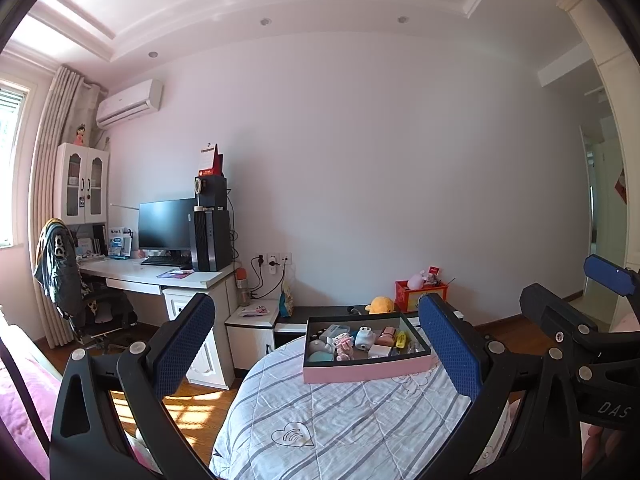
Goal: Organize rigid objects
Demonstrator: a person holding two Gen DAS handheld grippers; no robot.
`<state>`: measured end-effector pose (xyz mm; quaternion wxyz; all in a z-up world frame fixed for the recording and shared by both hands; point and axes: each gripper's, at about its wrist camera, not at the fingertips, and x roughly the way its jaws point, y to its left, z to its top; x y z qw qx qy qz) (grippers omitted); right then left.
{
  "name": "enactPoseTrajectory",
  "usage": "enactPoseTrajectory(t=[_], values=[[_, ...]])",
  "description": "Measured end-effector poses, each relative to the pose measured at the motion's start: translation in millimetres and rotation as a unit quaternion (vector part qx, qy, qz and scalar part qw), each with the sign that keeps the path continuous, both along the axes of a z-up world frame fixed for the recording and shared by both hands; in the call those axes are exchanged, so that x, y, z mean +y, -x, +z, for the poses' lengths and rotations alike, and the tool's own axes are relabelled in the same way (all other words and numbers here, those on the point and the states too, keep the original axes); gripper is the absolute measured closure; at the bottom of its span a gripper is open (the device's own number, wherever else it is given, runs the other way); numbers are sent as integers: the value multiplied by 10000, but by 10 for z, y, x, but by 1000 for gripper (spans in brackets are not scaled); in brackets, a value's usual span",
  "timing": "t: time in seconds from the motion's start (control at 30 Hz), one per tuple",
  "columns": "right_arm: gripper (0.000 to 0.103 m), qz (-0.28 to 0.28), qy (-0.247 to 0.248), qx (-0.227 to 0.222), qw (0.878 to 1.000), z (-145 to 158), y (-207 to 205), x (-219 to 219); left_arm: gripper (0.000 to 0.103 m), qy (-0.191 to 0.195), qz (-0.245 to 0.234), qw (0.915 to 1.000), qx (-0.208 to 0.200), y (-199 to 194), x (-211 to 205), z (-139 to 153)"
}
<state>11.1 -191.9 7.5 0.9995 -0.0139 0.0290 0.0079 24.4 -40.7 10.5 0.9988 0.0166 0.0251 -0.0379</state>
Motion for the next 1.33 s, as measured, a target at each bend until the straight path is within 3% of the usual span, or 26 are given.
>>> enactPoseTrajectory(t=[1.33], values=[[0,-30,-3,35,10000,-27,-30,4,0,22,-6,10000,-39,-41,2,-45]])
